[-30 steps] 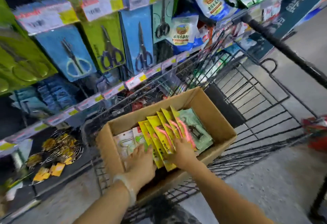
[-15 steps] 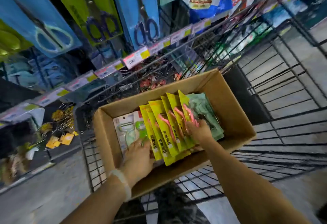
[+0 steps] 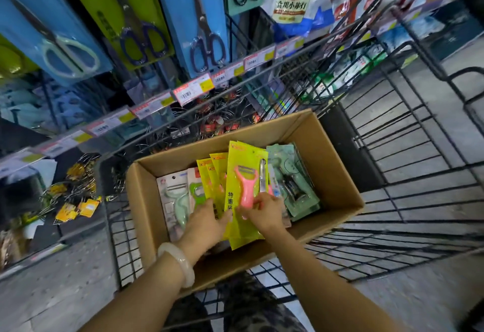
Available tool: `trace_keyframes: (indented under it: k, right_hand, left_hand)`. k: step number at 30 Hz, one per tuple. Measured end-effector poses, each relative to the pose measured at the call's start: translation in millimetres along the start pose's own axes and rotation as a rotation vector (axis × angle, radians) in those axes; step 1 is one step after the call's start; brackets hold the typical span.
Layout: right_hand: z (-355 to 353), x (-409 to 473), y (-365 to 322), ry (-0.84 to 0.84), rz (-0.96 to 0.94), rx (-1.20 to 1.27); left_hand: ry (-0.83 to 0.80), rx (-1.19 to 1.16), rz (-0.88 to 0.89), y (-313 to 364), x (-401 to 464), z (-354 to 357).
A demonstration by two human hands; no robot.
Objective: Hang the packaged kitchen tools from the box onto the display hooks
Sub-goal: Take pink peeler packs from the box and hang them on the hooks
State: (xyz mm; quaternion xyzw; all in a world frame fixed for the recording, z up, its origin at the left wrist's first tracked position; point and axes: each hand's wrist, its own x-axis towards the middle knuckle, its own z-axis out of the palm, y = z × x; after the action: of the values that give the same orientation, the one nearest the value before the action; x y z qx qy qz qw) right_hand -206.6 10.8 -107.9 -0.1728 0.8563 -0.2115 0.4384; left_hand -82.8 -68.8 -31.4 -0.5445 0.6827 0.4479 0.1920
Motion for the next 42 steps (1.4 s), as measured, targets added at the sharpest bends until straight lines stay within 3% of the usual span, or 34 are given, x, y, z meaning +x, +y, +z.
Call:
trace_keyframes:
  k: [4,8,11,13,16,21,24,33,42]
  right_hand:
    - [5.8,-34.5,-9.5,-0.016,-0.095,0.031]
    - [7.1,-53.6,-21.5,-0.124,-0.270,0.080]
    - [-7.1,-50.6,-30.4,-0.204,-0.254,0.281]
    - [-21.3,-39.4,-33.2,-0.075,-0.180,0.379]
    - [-36.8,-8.9,-22.4,0.161,-0.002,0.316]
    - [-37.5,27.5,3.5,-0.024,0.309,0.191]
    - [-28.8,36.6,7.4,-0.102,0.317,0.102]
    - [-20.1,31.8,-1.5,-0.024,0.351,-0.039]
    - [-22.6,-21.3,-21.2,-0.027,0.239,0.344]
  left_hand:
    - [0.036,-0.502,-0.114,3.0,6.7,7.2]
    - [0.232,-0.679,-0.171,-5.7,9.2,13.6]
    - [0.312,-0.713,-0.219,-17.2,11.6,5.3]
    - [0.320,-0.721,-0.277,-19.6,8.0,-0.5]
    - [0.358,-0.714,-0.231,-29.0,10.0,4.3]
    - [0.374,-0.673,-0.169,-37.1,7.5,3.9]
    - [0.397,-0.709,-0.136,-38.5,0.8,-3.1]
    - [0.436,-0.719,-0.084,-44.6,-13.0,-11.4]
    - [0.464,-0.773,0.030,-65.0,-34.7,-36.1]
